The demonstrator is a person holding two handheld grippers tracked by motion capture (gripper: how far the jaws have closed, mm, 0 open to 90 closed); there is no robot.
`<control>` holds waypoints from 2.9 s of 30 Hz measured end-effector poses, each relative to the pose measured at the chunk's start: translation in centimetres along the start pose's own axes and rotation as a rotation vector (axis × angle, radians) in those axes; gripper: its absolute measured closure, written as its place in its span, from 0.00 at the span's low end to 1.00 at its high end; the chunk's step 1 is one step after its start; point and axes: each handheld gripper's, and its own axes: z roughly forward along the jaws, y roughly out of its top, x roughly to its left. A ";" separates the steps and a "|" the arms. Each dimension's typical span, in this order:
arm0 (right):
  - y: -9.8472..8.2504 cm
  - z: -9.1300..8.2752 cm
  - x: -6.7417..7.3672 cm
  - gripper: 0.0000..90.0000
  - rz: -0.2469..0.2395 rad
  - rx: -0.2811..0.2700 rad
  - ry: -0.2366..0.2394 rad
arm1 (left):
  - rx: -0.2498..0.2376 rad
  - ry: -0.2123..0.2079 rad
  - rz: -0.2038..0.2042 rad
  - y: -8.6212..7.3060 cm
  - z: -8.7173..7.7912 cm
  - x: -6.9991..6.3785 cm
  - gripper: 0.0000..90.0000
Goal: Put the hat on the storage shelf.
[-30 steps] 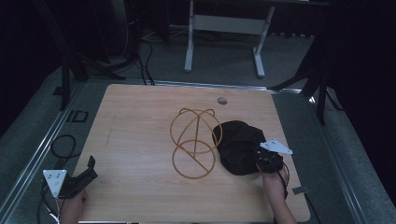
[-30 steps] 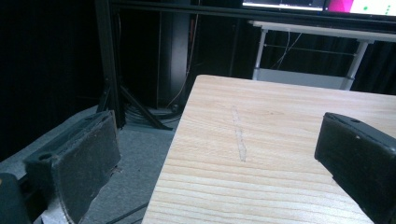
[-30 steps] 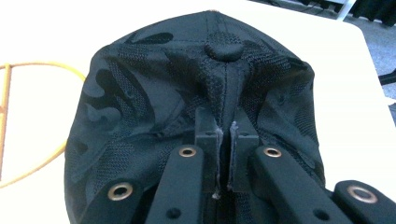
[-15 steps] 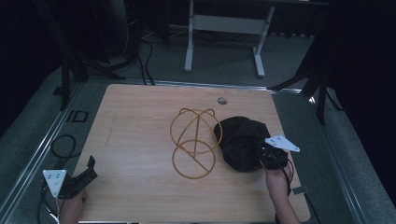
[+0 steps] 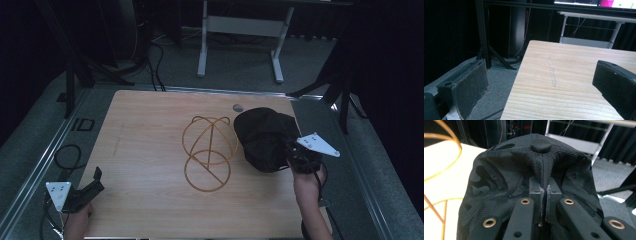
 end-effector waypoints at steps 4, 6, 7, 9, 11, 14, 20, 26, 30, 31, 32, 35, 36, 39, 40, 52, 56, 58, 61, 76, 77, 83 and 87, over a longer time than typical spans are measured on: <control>1.6 -0.8 -0.2 0.96 -0.008 -0.035 -0.006 | 0.001 0.001 -0.002 0.0 0.0 0.0 0.01; 2.1 -1.1 -0.2 0.96 -0.014 -0.047 -0.009 | 0.000 0.000 -0.001 0.0 0.0 0.0 0.01; 3.4 -1.9 -0.3 0.96 -0.022 -0.078 -0.014 | 0.001 0.000 -0.001 0.0 0.0 0.0 0.01; 4.6 -2.7 -0.3 0.96 -0.023 -0.110 -0.014 | 0.001 0.001 0.000 0.0 0.0 0.0 0.01; 5.4 -3.2 -0.4 0.96 -0.023 -0.133 -0.012 | 0.002 0.000 0.000 0.0 0.0 0.0 0.01; 7.2 -4.0 -0.2 0.96 -0.027 -0.169 -0.003 | 0.000 0.001 -0.001 0.0 0.0 0.0 0.01; 9.1 -4.8 0.6 0.96 -0.049 -0.207 0.016 | 0.001 0.001 -0.001 0.0 0.0 0.0 0.01; 10.3 -5.3 1.8 0.96 -0.057 -0.229 0.050 | 0.001 0.001 -0.002 0.0 0.0 0.0 0.01; 10.9 -5.5 2.7 0.96 -0.063 -0.245 0.079 | 0.001 0.001 -0.004 0.0 0.0 0.0 0.01; 10.9 -5.5 2.7 0.96 -0.063 -0.245 0.079 | 0.001 0.001 -0.004 0.0 0.0 0.0 0.01; 11.2 -5.5 3.2 0.96 -0.065 -0.251 0.097 | 0.001 0.000 -0.003 0.0 0.0 0.0 0.01; 11.4 -5.6 3.8 0.96 -0.069 -0.259 0.115 | 0.001 0.000 -0.003 0.0 0.0 0.0 0.01; 11.6 -5.6 4.3 0.96 -0.072 -0.264 0.130 | 0.001 0.000 -0.004 0.0 0.0 0.0 0.01; 11.8 -5.6 5.1 0.96 -0.076 -0.267 0.147 | 0.001 -0.001 -0.005 0.0 0.0 0.0 0.01; 11.9 -5.7 5.4 0.96 -0.079 -0.271 0.152 | 0.001 -0.001 -0.005 0.0 0.0 0.0 0.01; 12.2 -5.4 9.3 0.96 -0.116 -0.273 0.258 | 0.002 -0.002 -0.005 0.0 0.0 0.1 0.01; 12.3 -5.3 10.7 0.96 -0.119 -0.281 0.305 | 0.001 -0.003 -0.006 0.0 0.0 0.1 0.01; 12.1 -5.3 11.1 0.96 -0.115 -0.279 0.319 | 0.001 -0.004 -0.006 0.0 0.0 0.1 0.01; 11.9 -5.1 11.4 0.96 -0.115 -0.274 0.329 | 0.001 -0.005 -0.007 0.0 0.0 0.1 0.01; 9.4 -1.6 12.6 0.96 -0.130 -0.158 0.346 | -0.002 -0.006 -0.011 0.0 0.0 0.1 0.01; 9.4 -1.6 12.6 0.96 -0.130 -0.158 0.346 | -0.002 -0.006 -0.011 0.0 0.0 0.1 0.01; 8.3 -0.3 13.1 0.96 -0.120 -0.115 0.363 | -0.001 -0.010 -0.010 0.0 0.0 0.1 0.01; 7.6 0.4 13.3 0.96 -0.119 -0.094 0.356 | -0.001 -0.011 -0.012 0.0 0.0 0.1 0.01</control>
